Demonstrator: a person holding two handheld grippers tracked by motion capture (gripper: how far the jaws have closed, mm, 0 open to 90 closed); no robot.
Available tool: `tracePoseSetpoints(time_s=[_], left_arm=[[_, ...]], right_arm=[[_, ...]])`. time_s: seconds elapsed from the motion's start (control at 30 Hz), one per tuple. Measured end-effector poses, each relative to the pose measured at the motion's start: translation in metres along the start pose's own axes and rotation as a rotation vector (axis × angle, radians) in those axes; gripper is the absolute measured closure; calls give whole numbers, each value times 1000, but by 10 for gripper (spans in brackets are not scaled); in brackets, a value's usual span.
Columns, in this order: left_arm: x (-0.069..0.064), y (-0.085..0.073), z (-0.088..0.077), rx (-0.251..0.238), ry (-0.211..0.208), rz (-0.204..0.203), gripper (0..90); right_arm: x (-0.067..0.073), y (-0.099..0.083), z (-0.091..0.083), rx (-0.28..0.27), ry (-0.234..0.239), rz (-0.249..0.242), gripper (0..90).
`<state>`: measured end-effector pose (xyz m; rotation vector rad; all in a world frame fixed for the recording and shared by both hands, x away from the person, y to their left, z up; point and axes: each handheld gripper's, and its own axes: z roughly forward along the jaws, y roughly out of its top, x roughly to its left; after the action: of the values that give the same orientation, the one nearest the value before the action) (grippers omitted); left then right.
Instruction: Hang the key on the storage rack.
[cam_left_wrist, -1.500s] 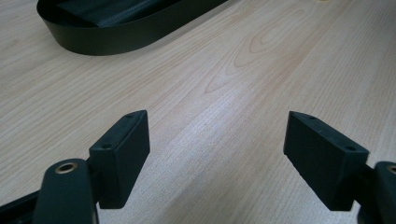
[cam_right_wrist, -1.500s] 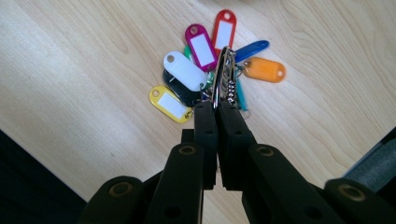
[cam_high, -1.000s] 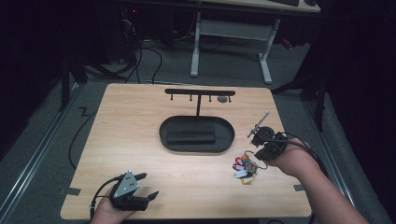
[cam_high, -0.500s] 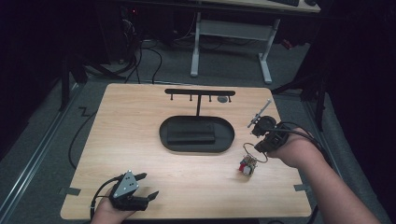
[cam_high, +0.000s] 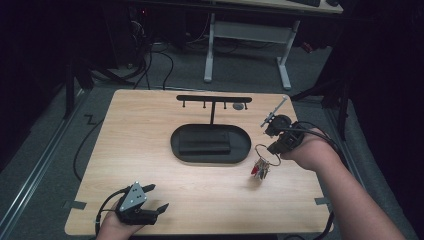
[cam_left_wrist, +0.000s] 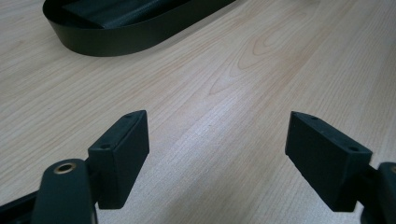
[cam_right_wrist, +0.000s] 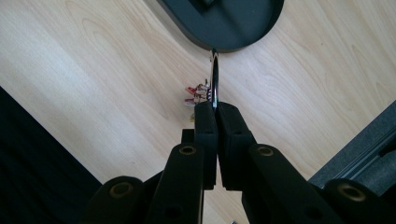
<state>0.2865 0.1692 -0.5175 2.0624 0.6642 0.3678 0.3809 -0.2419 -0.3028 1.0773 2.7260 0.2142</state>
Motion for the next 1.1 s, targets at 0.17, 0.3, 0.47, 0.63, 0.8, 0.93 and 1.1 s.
tracePoseSetpoints(time_s=[0.17, 0.3, 0.47, 0.63, 0.8, 0.93, 1.1], left_arm=[[0, -1, 0, 2, -1, 1, 223], [0, -1, 0, 5, -3, 2, 225], [1, -2, 0, 6, -2, 4, 225], [1, -1, 0, 6, -4, 5, 225], [2, -1, -1, 7, 0, 1, 225], [2, -2, -1, 4, -1, -3, 225], [3, -2, -1, 9, -3, -1, 225]], right_arm=[[-6, 12, -4, -21, 0, 7, 881], [-11, 22, -4, -28, -6, 16, 880], [-16, 33, -5, -39, -6, 19, 880], [-19, 45, -8, -47, -12, 18, 881], [-21, 52, -7, -54, -13, 14, 880], [-23, 59, -6, -51, -13, 12, 880], [-27, 70, -4, -49, 0, 17, 881]])
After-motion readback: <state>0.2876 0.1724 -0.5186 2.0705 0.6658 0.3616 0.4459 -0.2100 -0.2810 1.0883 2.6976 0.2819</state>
